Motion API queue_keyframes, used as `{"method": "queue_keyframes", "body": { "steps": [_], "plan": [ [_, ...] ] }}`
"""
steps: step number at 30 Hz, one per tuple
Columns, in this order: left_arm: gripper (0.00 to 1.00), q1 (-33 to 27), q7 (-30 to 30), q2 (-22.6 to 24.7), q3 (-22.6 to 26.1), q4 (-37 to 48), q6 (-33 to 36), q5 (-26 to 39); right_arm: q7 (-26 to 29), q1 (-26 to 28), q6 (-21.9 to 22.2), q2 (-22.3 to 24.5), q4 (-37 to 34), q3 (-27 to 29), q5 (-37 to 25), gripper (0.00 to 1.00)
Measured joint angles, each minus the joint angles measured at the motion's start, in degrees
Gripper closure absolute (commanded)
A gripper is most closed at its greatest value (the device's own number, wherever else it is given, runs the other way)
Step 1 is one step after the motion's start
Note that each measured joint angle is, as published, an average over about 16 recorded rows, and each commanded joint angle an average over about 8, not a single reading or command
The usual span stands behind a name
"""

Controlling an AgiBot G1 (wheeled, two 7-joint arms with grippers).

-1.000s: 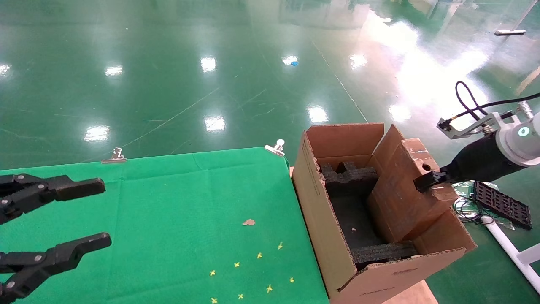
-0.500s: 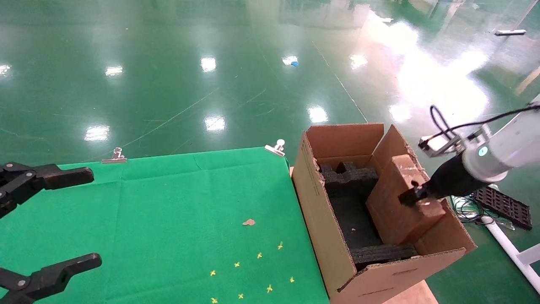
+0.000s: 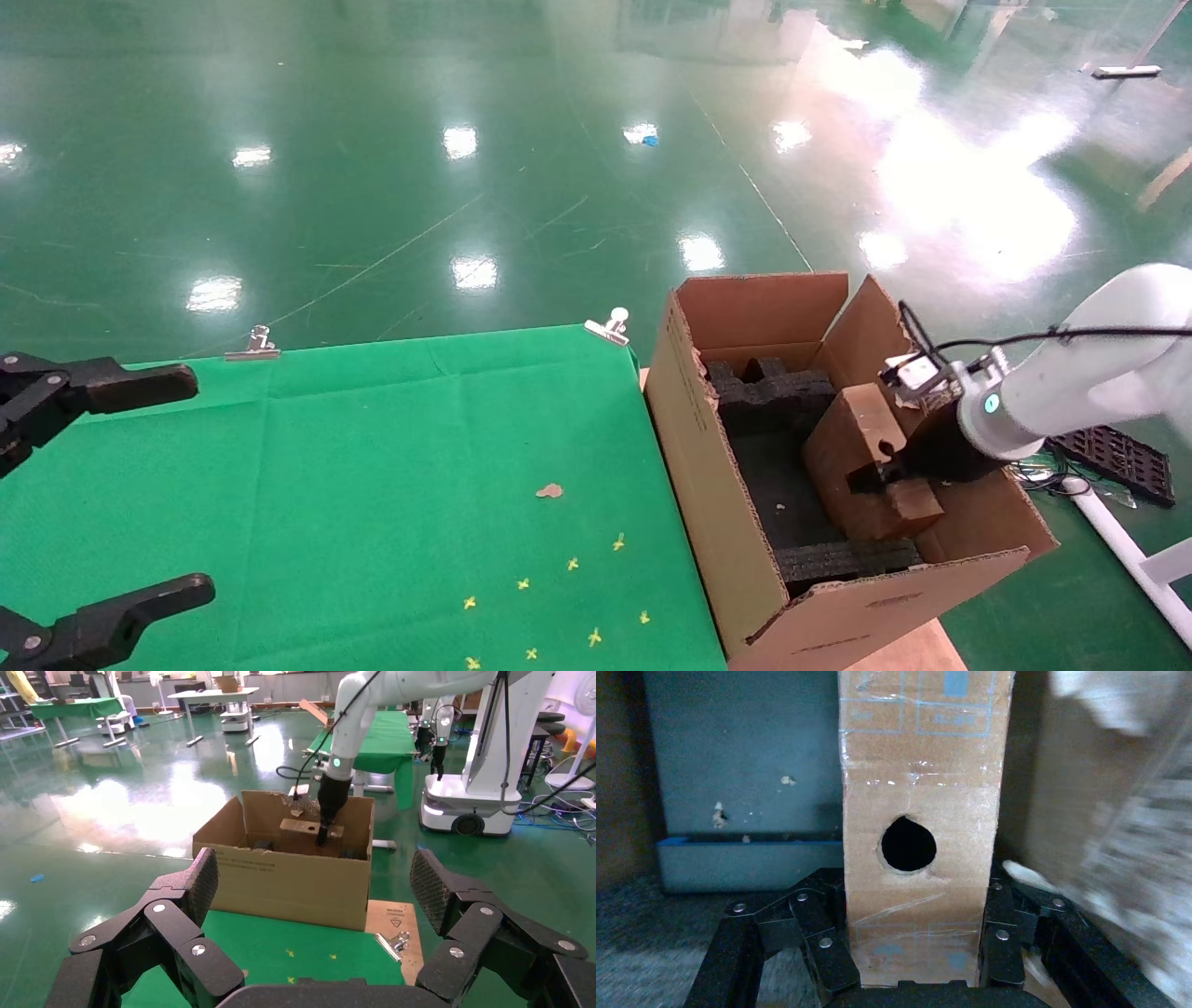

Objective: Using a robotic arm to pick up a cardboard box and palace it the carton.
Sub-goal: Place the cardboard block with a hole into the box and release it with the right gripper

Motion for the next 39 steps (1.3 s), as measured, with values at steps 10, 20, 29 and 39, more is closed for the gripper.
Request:
{"method": "queue_keyframes", "body": {
  "steps": [10, 20, 29, 39],
  "plan": [
    [0.0, 0.0, 0.0, 0.0, 0.0, 0.0, 0.0, 0.0, -5.8, -3.1, 1.2, -1.4, -4.6, 2.2, 3.7, 0.0],
    [0.0, 0.0, 0.0, 0.0, 0.1, 0.0, 0.0, 0.0, -9.4, -2.4, -0.3, -2.5, -8.8, 2.9, 4.8, 0.0],
    [0.0, 0.0, 0.0, 0.0, 0.1, 0.0, 0.0, -0.1, -11.1, -0.4, -1.4, -3.1, -11.4, 3.0, 4.8, 0.0],
    [0.0, 0.0, 0.1, -0.1, 0.1, 0.0, -0.1, -0.1, -12.8, 5.4, -4.2, -3.1, -12.5, 2.9, 4.4, 0.0]
  ]
}}
